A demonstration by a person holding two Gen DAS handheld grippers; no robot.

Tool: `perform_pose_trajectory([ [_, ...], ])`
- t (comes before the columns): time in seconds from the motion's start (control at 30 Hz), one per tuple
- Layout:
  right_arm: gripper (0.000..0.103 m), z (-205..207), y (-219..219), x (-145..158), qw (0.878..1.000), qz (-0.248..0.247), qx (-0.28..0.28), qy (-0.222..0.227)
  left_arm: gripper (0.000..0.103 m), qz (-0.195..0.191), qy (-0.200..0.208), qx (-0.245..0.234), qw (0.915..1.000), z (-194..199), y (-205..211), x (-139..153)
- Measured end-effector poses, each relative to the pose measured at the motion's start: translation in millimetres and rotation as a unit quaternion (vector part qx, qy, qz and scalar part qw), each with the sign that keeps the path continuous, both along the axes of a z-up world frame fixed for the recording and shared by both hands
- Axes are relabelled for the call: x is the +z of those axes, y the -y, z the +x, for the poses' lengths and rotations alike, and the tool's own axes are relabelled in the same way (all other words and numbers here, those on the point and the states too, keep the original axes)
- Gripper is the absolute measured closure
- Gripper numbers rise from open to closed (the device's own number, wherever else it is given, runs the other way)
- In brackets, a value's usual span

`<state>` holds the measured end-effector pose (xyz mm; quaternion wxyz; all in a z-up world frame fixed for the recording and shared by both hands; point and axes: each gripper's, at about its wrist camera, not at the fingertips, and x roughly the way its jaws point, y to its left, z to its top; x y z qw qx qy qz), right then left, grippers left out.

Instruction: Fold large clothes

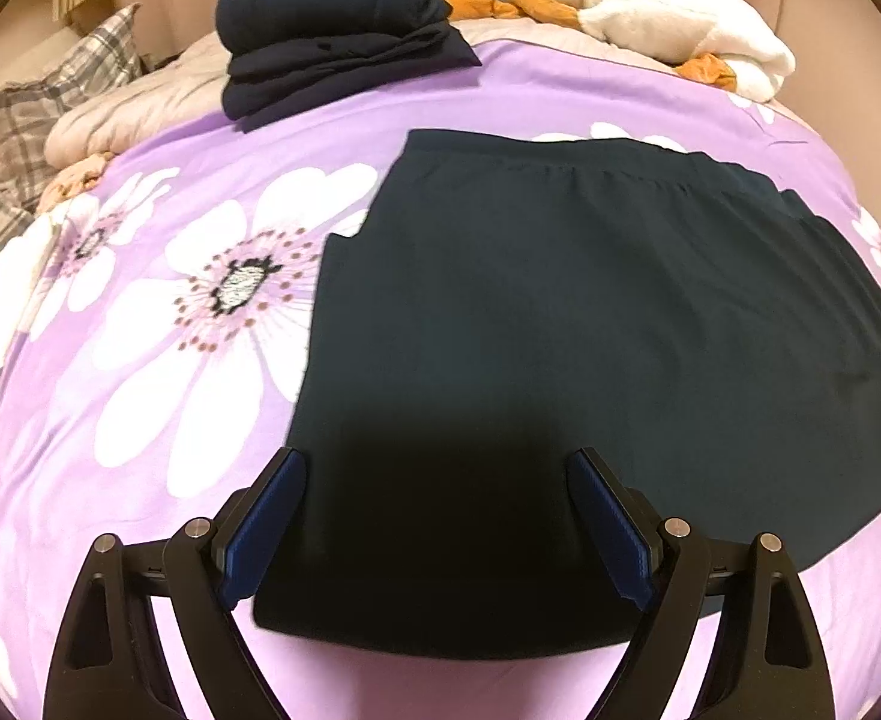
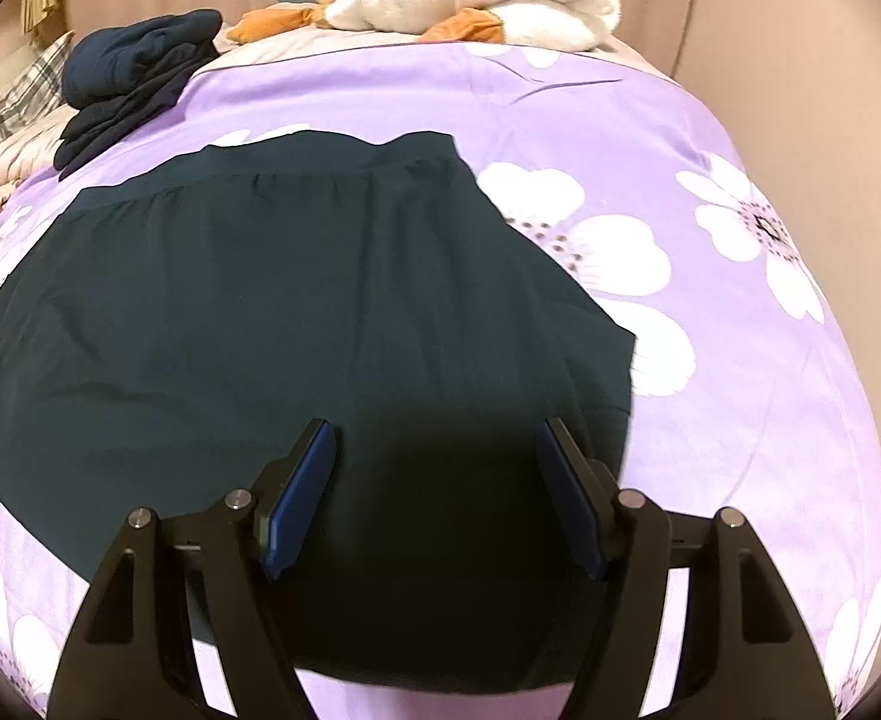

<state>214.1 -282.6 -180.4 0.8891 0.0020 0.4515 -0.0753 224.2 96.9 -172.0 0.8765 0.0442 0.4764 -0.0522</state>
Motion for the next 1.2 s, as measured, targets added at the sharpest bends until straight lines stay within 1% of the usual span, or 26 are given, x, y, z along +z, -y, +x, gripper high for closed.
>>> perform_pose_trajectory([
  [0.17, 0.034, -9, 8, 4, 1.0, 0.0, -0.02, 0.002, 0.014, -0.001, 0.023, -0.002, 0.9997, -10, 4, 9],
  [0.37, 0.033, -22, 20, 12, 0.999, 0.008, -0.045, 0.011, 0.014, 0.017, 0.052, -0.021, 0.9983, -21, 21, 21],
  [0.5, 0.033, -27, 19, 16, 0.998, 0.021, -0.051, 0.024, 0.014, 0.027, 0.073, -0.038, 0.9962, -28, 35, 27],
  [0.63, 0.033, -28, 0, 21, 0.998, 0.038, -0.025, 0.044, 0.014, 0.033, 0.082, -0.051, 0.9948, -33, 47, 26],
  [0.8, 0.032, -18, -32, 21, 0.997, 0.047, 0.017, 0.054, 0.014, 0.034, 0.078, -0.064, 0.9943, -35, 60, 19],
  [0.97, 0.032, -6, -61, 15, 0.996, 0.056, 0.05, 0.052, 0.014, 0.023, 0.067, -0.067, 0.9952, -34, 66, 12],
  [1.2, 0.032, 9, -93, -2, 0.995, 0.053, 0.076, 0.034, 0.014, 0.024, 0.054, -0.07, 0.9958, -30, 73, -1],
])
